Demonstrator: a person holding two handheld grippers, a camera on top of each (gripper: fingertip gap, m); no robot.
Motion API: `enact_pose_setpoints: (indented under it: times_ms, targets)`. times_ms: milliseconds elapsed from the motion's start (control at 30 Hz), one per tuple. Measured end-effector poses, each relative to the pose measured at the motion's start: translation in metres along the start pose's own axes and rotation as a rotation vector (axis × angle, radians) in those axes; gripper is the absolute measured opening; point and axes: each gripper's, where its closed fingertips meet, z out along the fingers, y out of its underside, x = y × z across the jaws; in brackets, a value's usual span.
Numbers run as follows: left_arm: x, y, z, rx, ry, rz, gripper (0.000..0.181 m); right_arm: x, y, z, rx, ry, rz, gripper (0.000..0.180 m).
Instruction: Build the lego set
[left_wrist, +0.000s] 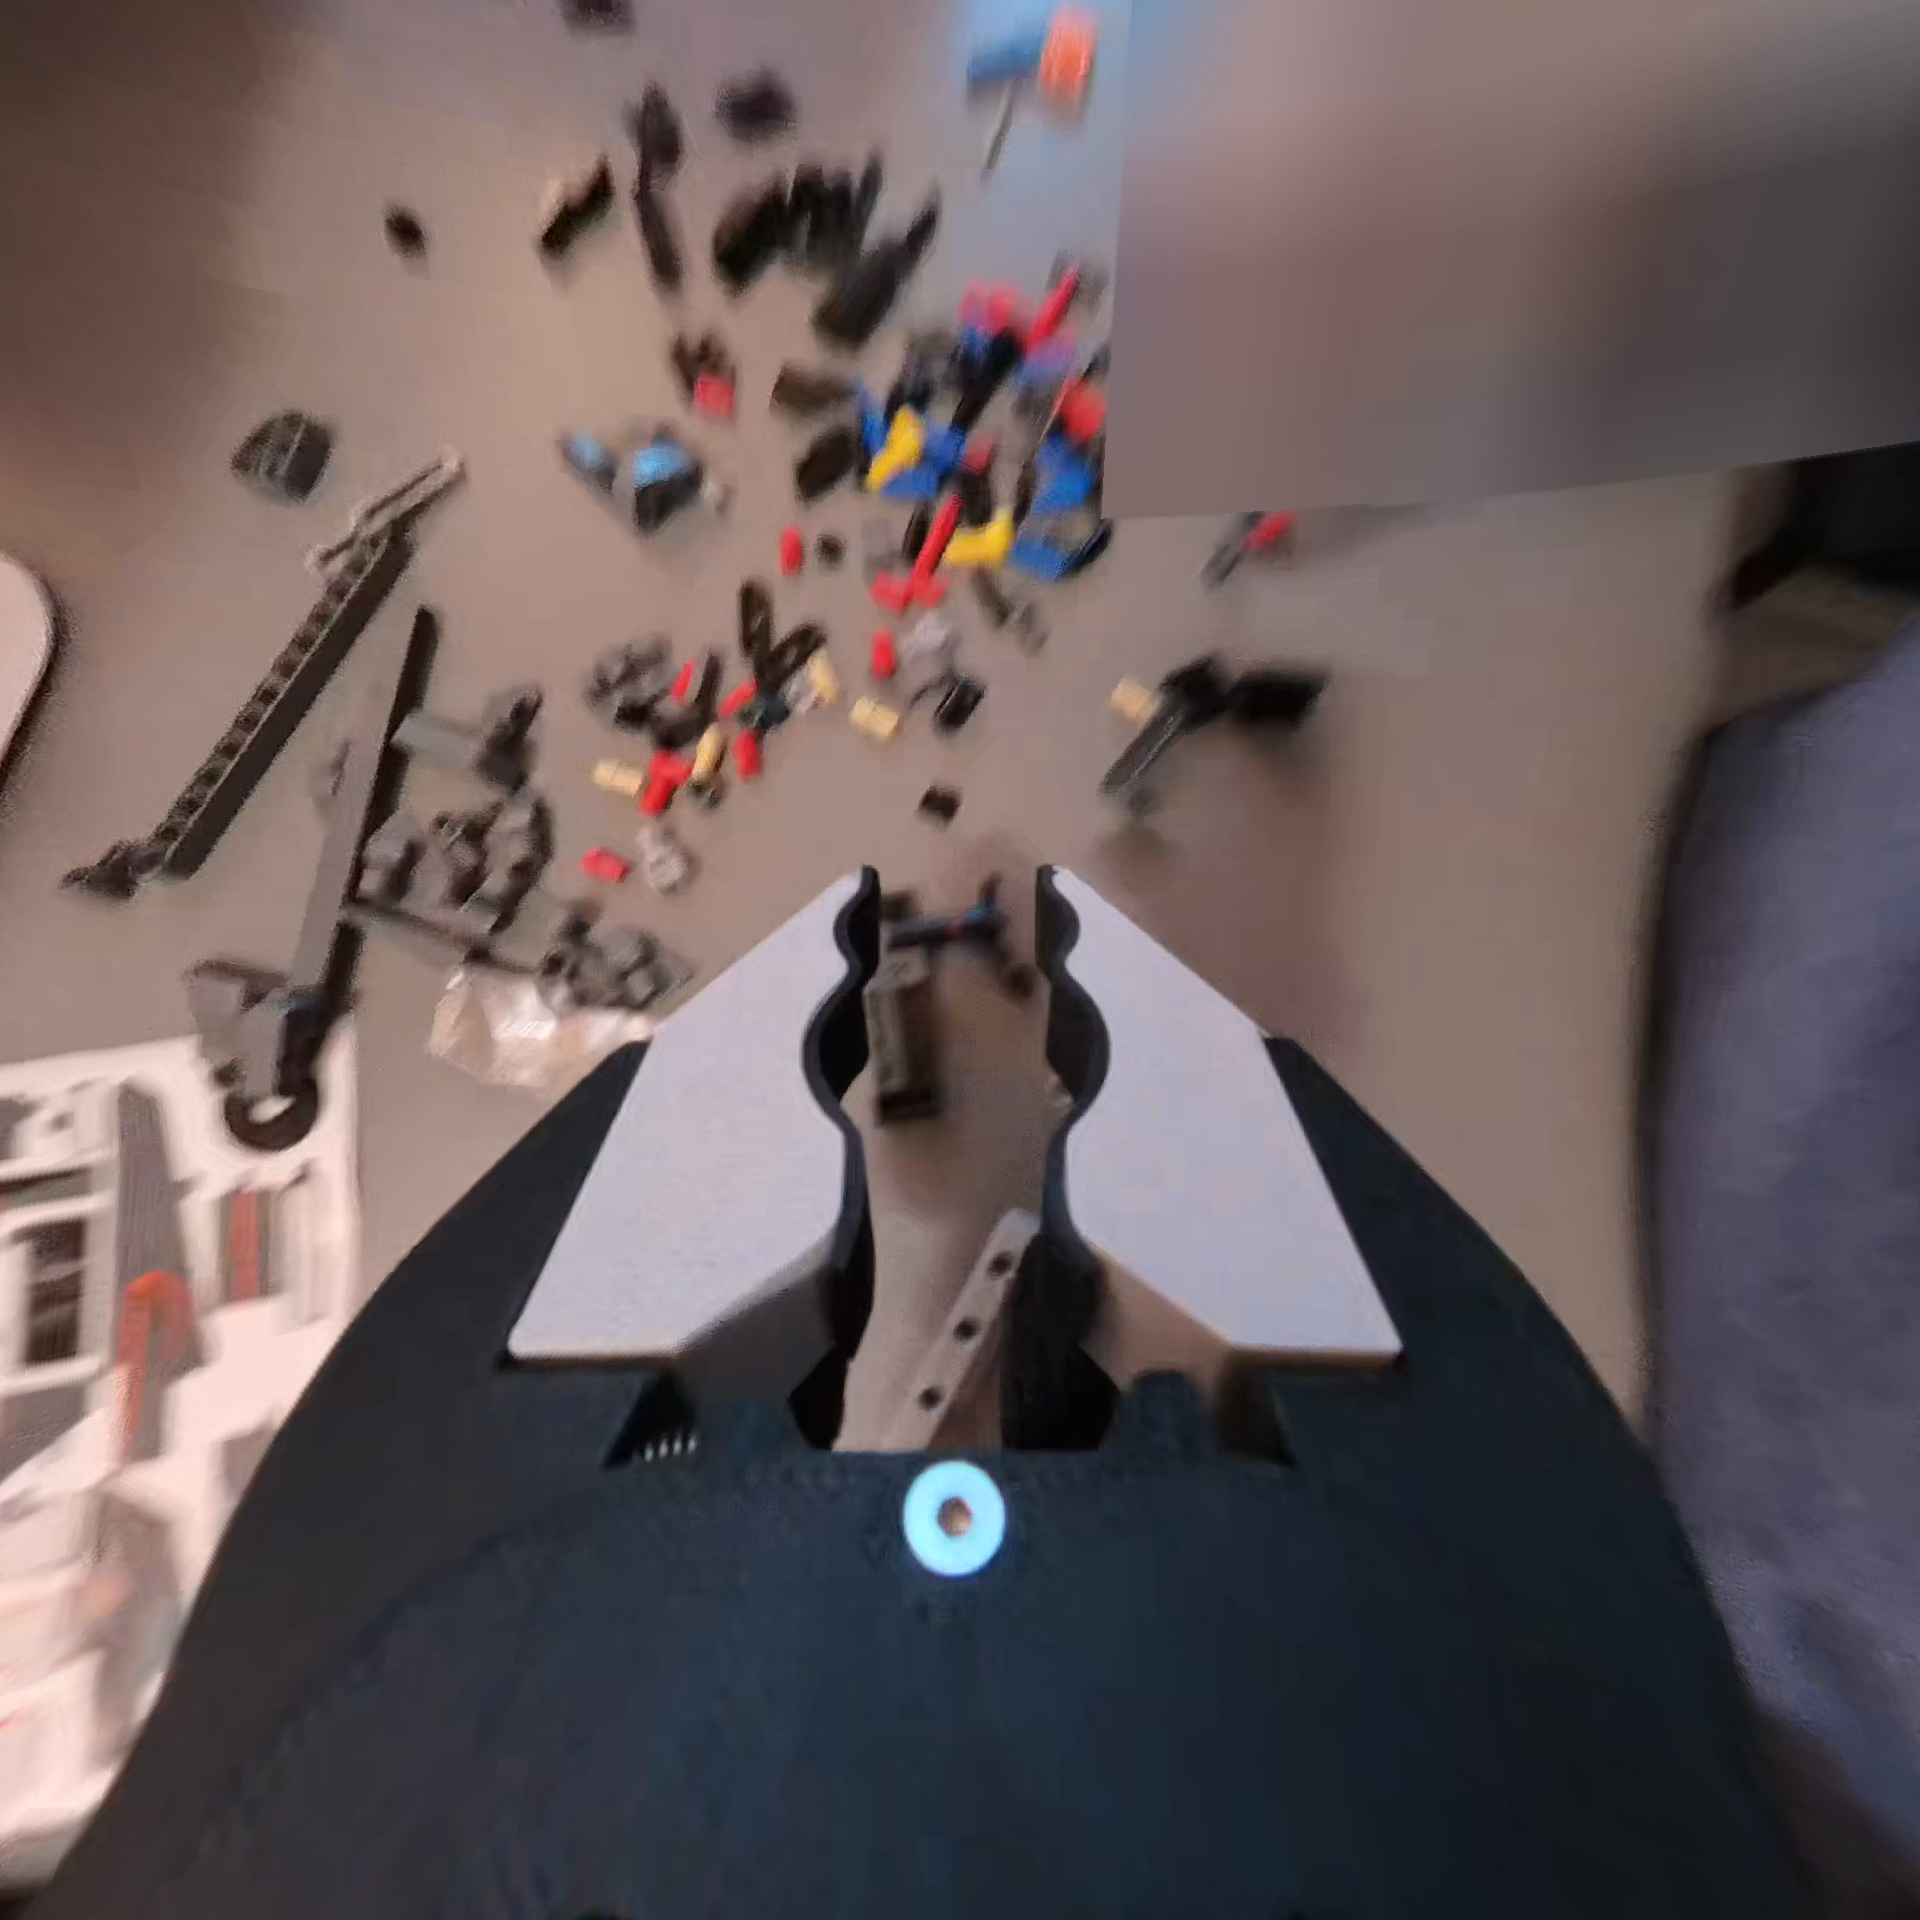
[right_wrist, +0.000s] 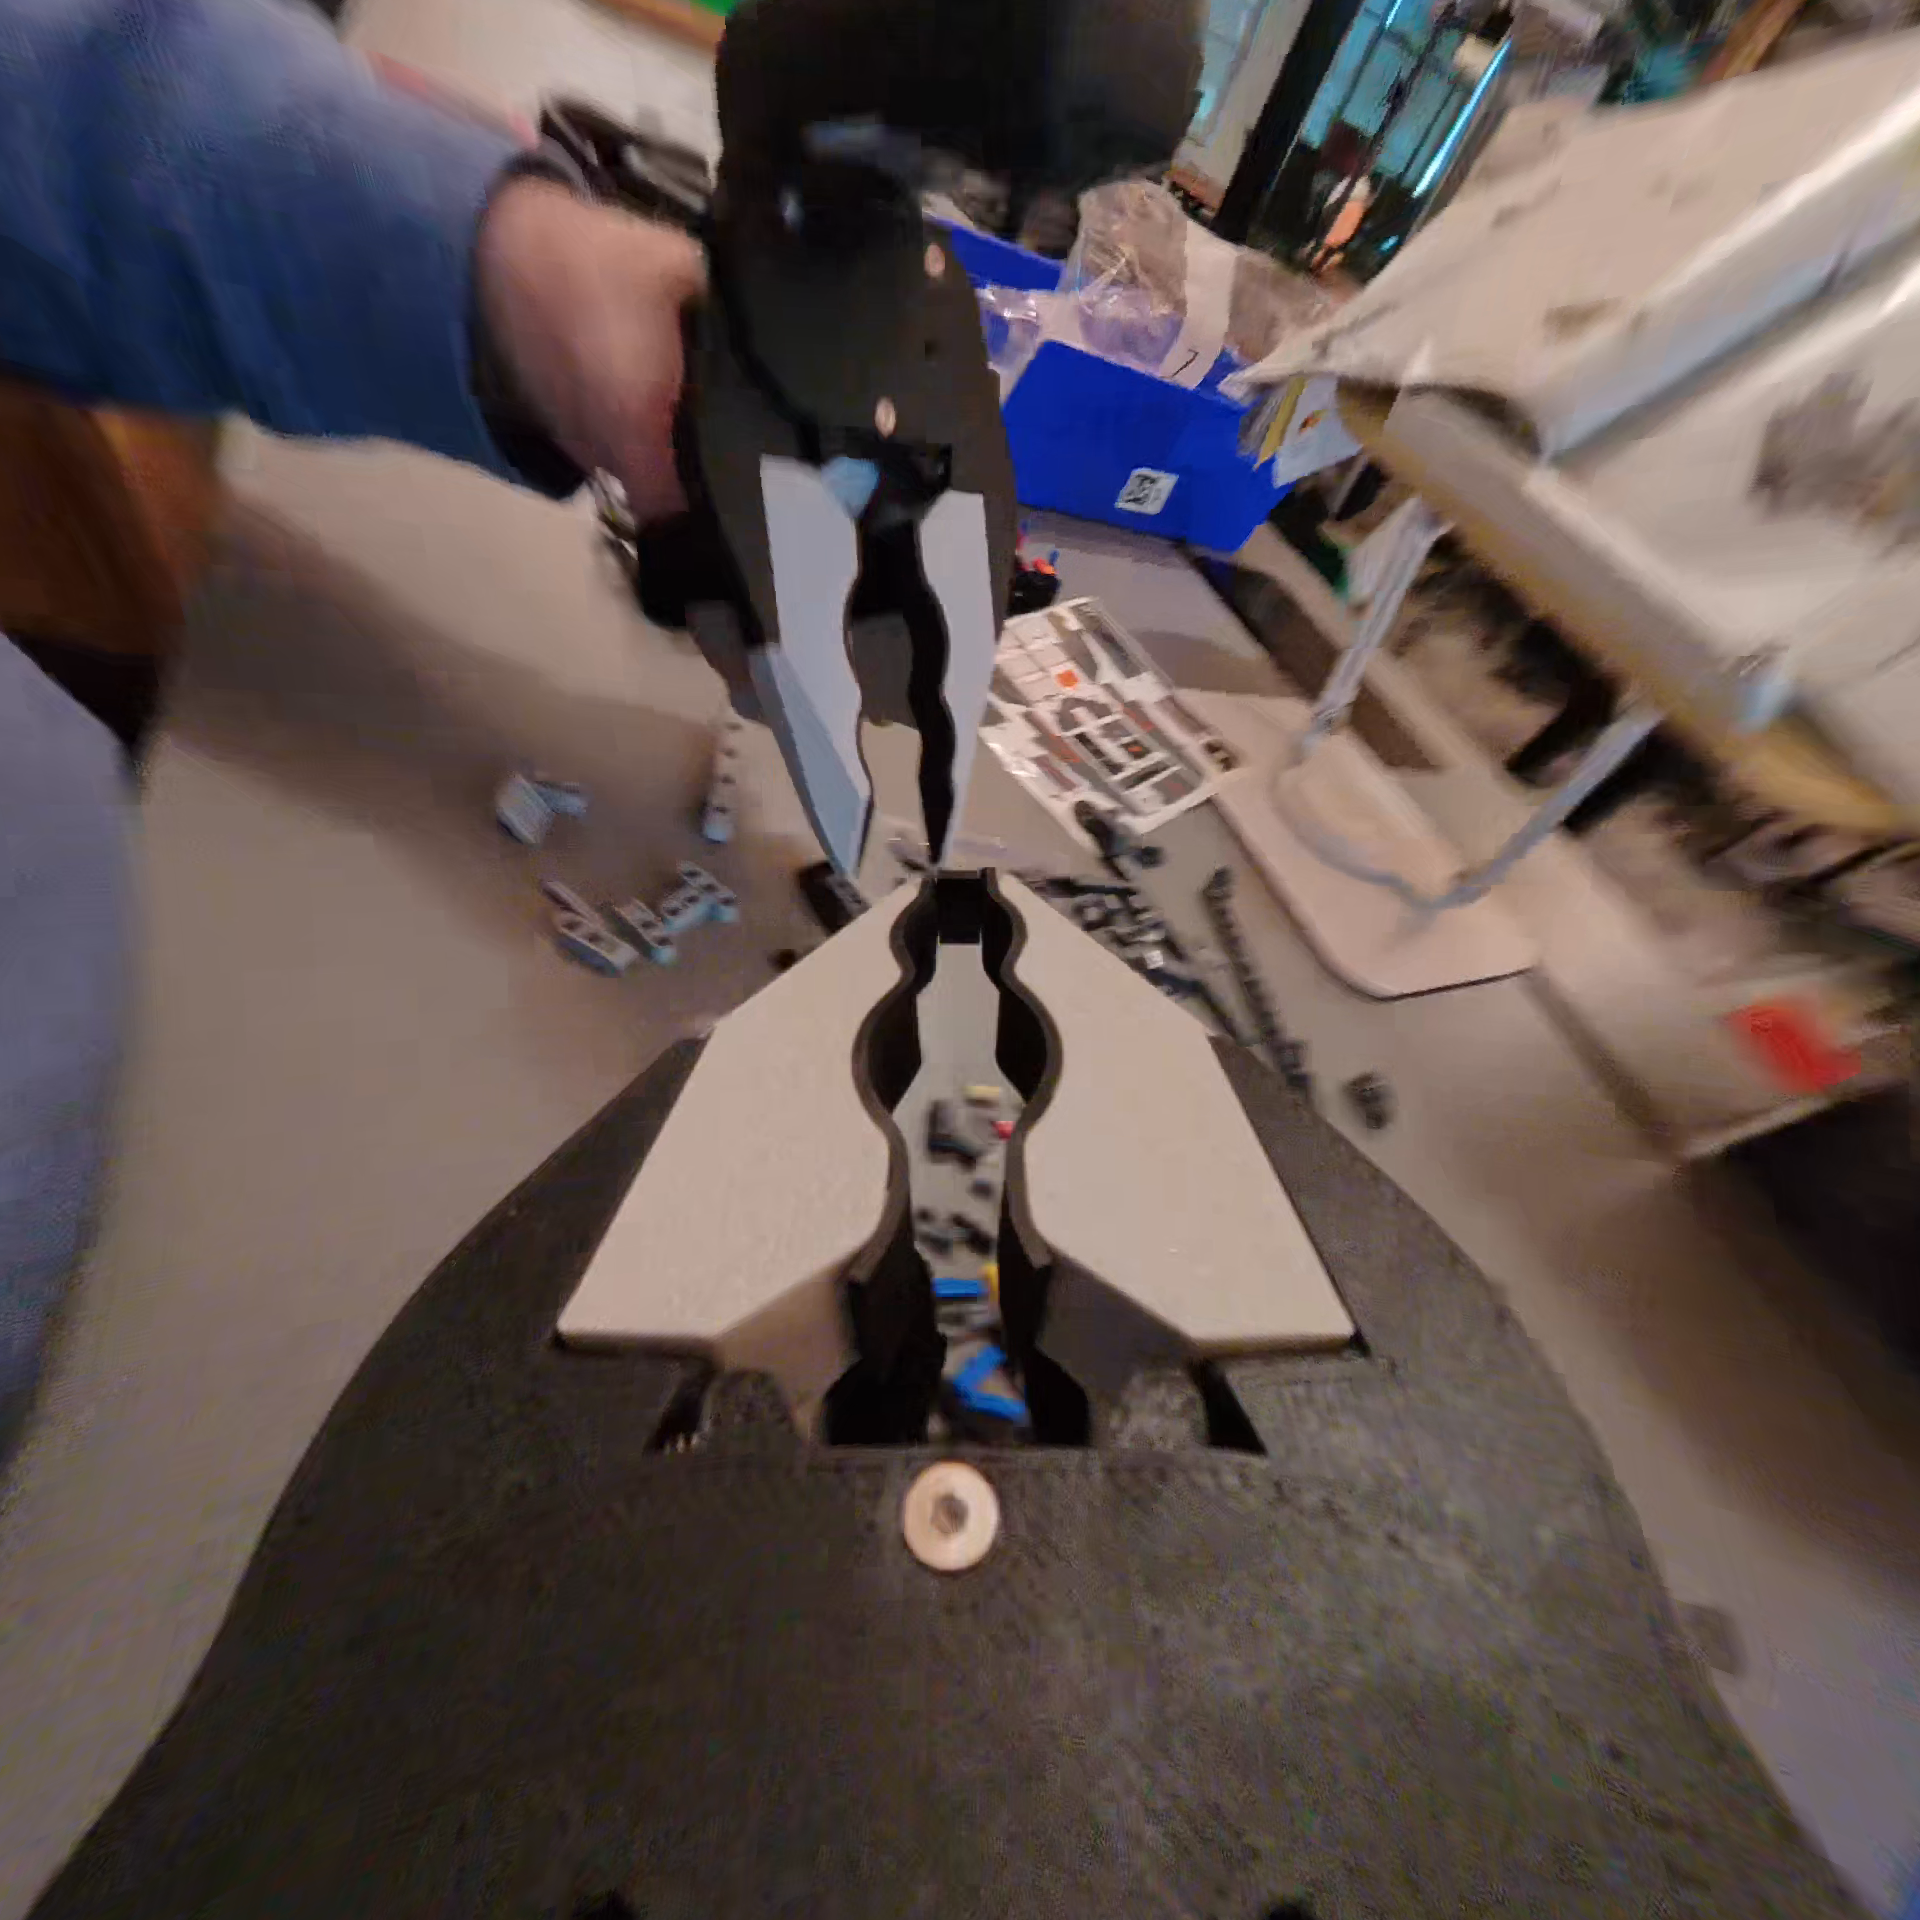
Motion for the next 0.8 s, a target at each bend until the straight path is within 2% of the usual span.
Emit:
enact_pose_setpoints:
  times_ms: [33, 167, 233, 333, 433, 467, 567, 700, 800]
  targets:
    - [0.010, -0.015, -0.007, 0.089, 0.074, -0.053, 0.026, 0.001, -0.004, 0.000, -0.019, 0.037, -0.103, 0.004]
    - [0.042, -0.062, -0.031, 0.368, 0.349, -0.212, 0.030, 0.000, -0.022, 0.001, -0.066, 0.111, -0.421, 0.004]
    - [0.049, -0.071, -0.033, 0.435, 0.434, -0.261, 0.036, -0.005, -0.032, 0.001, -0.051, 0.114, -0.488, 0.004]
    - [0.058, -0.083, -0.038, 0.531, 0.546, -0.313, 0.034, -0.012, -0.038, 0.002, -0.054, 0.118, -0.572, 0.005]
    - [0.064, -0.089, -0.043, 0.594, 0.628, -0.332, 0.027, -0.014, -0.042, 0.001, -0.033, 0.121, -0.575, 0.005]
    - [0.066, -0.091, -0.045, 0.609, 0.656, -0.343, 0.019, -0.014, -0.043, 0.000, -0.025, 0.120, -0.566, 0.005]
    - [0.071, -0.095, -0.049, 0.645, 0.710, -0.346, 0.016, -0.015, -0.048, -0.003, 0.010, 0.107, -0.548, 0.005]
    - [0.069, -0.098, -0.050, 0.683, 0.710, -0.350, 0.014, -0.012, -0.050, -0.003, 0.038, 0.097, -0.477, 0.005]
    - [0.065, -0.100, -0.051, 0.718, 0.665, -0.348, 0.013, -0.011, -0.053, -0.004, 0.058, 0.092, -0.420, 0.013]
